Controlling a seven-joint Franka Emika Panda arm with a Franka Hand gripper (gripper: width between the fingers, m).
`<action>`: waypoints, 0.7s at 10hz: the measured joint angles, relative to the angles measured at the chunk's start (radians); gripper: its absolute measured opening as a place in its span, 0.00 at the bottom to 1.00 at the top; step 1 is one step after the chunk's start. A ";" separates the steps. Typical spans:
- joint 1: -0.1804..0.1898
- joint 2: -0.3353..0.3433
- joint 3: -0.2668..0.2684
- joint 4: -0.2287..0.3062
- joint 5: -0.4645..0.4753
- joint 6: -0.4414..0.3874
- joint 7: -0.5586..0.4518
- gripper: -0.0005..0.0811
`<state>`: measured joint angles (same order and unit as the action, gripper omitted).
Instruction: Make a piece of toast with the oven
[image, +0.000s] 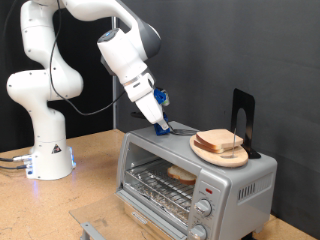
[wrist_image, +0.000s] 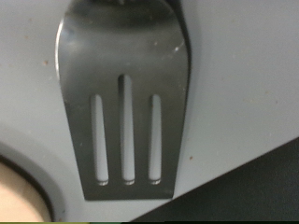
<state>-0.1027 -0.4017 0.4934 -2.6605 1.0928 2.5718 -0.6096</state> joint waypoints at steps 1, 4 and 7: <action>0.000 0.000 -0.003 0.005 0.029 0.001 -0.022 0.94; 0.000 -0.040 -0.076 0.029 0.086 -0.081 -0.076 0.99; -0.007 -0.086 -0.117 0.030 0.079 -0.143 -0.075 1.00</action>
<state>-0.1098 -0.4877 0.3762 -2.6309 1.1721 2.4285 -0.6842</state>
